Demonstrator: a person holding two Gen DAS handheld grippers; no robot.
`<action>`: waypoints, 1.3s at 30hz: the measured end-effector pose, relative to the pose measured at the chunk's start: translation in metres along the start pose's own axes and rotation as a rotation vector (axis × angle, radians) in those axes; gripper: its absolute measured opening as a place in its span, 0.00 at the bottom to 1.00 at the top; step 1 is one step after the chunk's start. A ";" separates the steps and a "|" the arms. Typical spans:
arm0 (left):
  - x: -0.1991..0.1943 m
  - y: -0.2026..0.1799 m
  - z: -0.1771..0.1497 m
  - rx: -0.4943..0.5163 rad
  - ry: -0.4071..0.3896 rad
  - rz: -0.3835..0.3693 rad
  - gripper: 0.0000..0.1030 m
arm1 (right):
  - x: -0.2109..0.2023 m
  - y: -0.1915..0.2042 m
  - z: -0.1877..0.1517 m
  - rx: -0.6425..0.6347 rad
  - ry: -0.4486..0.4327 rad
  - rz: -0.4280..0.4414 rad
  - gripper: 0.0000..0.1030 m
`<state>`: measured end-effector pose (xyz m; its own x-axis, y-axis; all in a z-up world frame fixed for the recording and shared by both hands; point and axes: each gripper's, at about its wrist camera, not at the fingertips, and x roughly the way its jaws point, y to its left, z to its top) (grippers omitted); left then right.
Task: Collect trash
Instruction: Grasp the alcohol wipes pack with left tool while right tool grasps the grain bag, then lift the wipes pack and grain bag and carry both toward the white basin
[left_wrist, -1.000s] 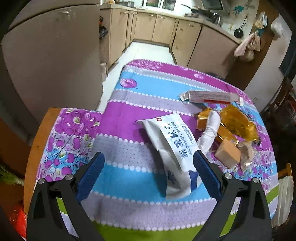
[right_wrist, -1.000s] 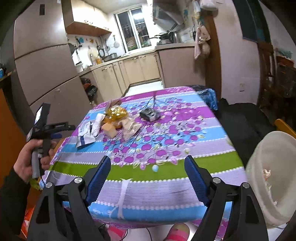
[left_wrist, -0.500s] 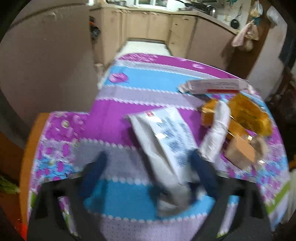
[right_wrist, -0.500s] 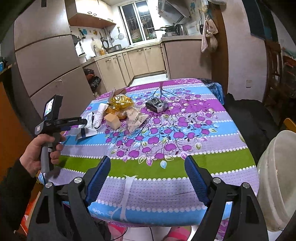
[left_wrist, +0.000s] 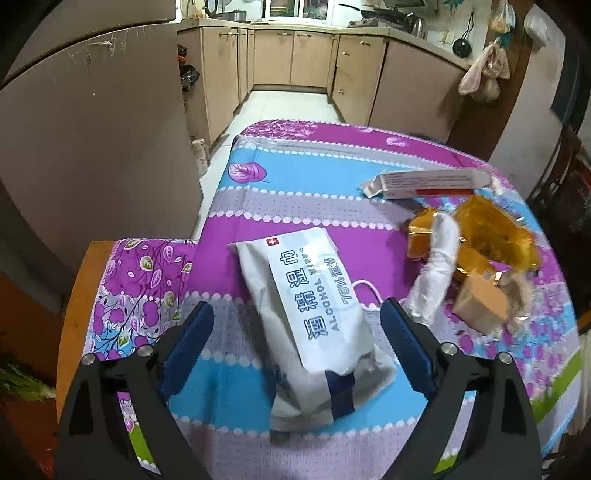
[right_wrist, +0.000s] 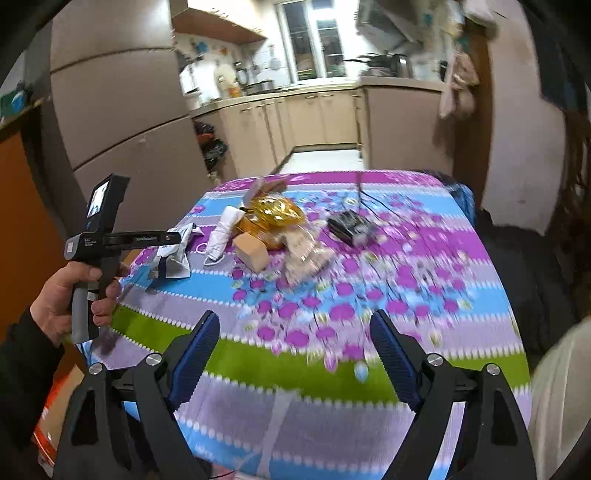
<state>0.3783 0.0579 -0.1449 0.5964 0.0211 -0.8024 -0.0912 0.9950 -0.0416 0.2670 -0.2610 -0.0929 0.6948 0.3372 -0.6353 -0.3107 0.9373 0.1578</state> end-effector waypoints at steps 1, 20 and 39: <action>0.004 -0.002 -0.001 0.002 0.007 0.005 0.85 | 0.009 0.001 0.008 -0.026 0.013 0.011 0.81; 0.004 -0.001 -0.026 0.027 -0.011 -0.073 0.46 | 0.189 -0.004 0.069 -0.121 0.205 -0.021 0.55; -0.036 -0.010 -0.060 0.024 -0.034 -0.152 0.41 | 0.071 0.014 -0.004 0.000 0.118 0.001 0.38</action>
<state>0.3097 0.0410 -0.1510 0.6286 -0.1267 -0.7674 0.0208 0.9890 -0.1462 0.3092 -0.2242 -0.1384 0.6137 0.3252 -0.7195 -0.3112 0.9371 0.1580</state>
